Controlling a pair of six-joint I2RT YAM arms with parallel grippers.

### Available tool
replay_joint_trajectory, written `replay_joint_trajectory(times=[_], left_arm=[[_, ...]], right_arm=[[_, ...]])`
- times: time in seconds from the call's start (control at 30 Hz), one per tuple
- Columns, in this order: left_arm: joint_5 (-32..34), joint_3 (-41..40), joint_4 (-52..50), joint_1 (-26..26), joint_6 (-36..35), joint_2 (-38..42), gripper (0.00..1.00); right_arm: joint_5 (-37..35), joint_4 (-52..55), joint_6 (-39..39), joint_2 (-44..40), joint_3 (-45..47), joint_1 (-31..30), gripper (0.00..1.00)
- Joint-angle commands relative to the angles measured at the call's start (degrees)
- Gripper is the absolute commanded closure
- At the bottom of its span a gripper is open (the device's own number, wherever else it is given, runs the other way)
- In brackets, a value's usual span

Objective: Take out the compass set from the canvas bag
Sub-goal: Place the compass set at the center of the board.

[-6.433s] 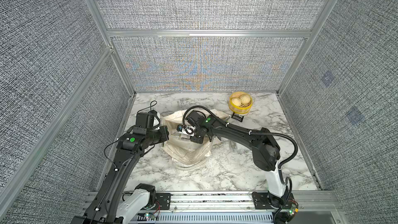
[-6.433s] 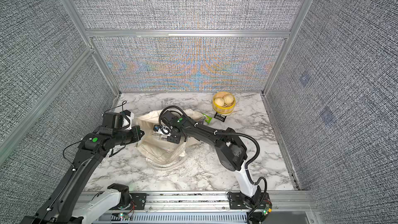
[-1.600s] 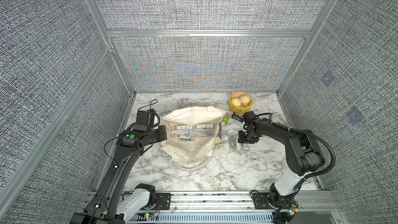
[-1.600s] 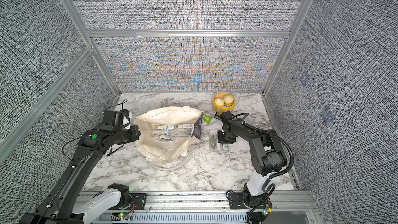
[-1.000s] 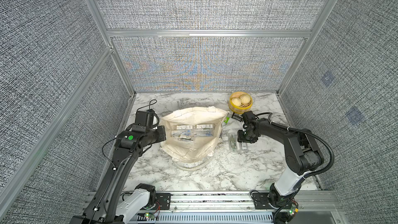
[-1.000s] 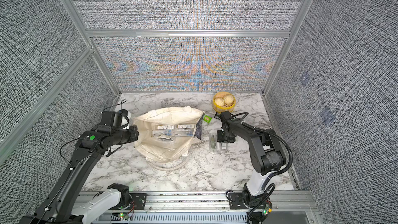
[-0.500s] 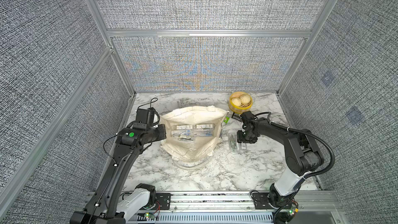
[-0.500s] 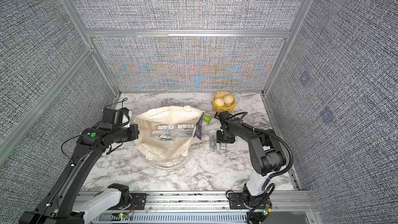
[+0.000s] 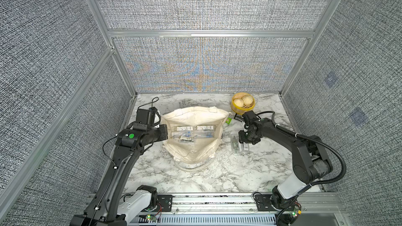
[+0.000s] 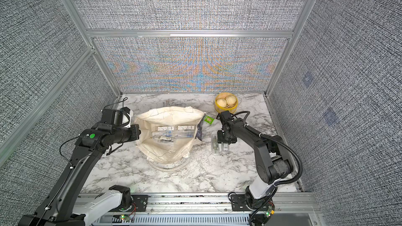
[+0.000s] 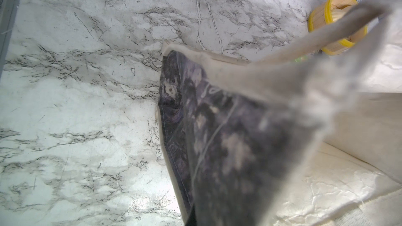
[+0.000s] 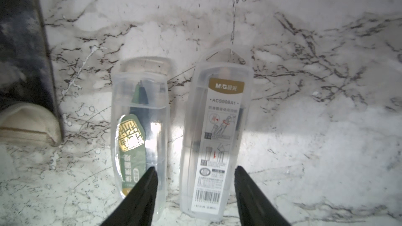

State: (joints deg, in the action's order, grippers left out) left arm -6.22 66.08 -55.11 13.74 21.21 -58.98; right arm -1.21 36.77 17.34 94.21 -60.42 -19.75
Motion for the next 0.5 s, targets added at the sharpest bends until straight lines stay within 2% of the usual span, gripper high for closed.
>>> replay_joint_trajectory(times=[0.0,0.47], left_arm=[[-0.9,-0.1,2.1,0.0,-0.2,0.3,1.0],[-0.5,-0.6,2.2,0.0,-0.3,0.6,1.0]], right_arm=[[-0.7,1.0,0.0,0.4,-0.1,0.0,0.41],[-0.4,-1.3,0.0,4.8,0.1,0.0,0.43]])
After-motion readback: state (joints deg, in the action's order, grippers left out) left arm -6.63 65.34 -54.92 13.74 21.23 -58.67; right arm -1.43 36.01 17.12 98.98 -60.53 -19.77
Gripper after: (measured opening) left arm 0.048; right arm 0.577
